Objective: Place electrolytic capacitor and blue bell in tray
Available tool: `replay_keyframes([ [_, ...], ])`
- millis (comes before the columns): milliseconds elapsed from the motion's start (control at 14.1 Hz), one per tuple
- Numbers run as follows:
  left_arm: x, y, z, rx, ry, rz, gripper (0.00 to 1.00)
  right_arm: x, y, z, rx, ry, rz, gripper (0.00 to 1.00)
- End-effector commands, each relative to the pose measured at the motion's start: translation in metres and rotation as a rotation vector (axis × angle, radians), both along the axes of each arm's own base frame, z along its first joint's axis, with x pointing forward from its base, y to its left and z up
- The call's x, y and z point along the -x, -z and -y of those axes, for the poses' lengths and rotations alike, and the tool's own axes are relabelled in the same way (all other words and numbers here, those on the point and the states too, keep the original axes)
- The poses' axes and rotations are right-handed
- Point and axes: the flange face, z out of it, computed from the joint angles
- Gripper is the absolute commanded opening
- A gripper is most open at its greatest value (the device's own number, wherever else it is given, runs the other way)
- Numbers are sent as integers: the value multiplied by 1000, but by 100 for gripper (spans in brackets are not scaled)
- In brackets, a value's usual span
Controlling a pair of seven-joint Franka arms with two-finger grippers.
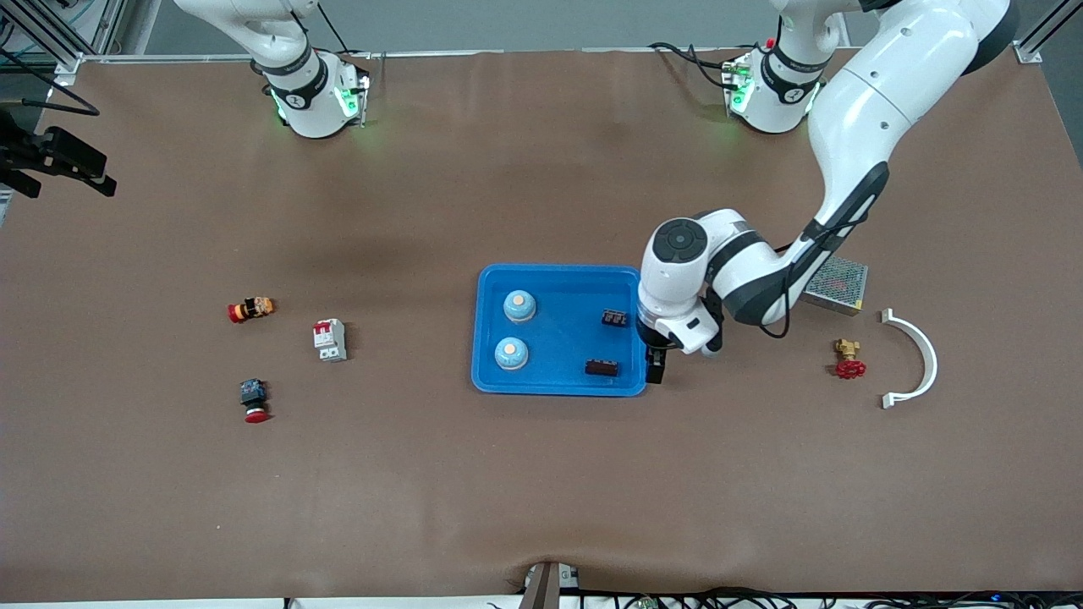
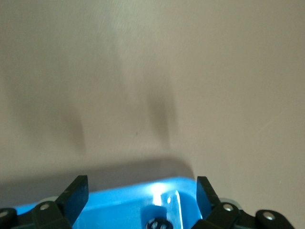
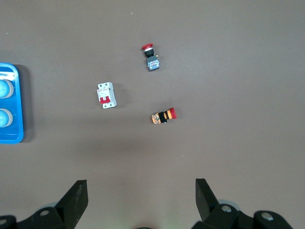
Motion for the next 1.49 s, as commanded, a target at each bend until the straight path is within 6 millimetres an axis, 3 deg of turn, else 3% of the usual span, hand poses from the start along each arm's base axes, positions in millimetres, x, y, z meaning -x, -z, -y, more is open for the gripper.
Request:
replay_keyframes([
  [0, -10, -10, -17, -19, 45, -14, 100, 4, -10, -1, -3, -8, 8, 100],
  [427, -42, -9, -87, -37, 180, -64, 100, 4, -10, -1, -3, -8, 9, 100],
  [853, -95, -28, -190, -79, 385, -78, 100, 3, -8, -2, -3, -10, 6, 100],
  [1209, -121, -18, -258, -79, 530, -90, 100, 3, -8, -2, -3, -10, 5, 100],
  [1280, -127, -8, -280, -95, 524, -100, 100, 3, -9, -2, -3, -11, 6, 100],
  [1422, -139, 11, -302, -109, 574, -107, 100, 3, -8, -2, -3, -11, 5, 100],
])
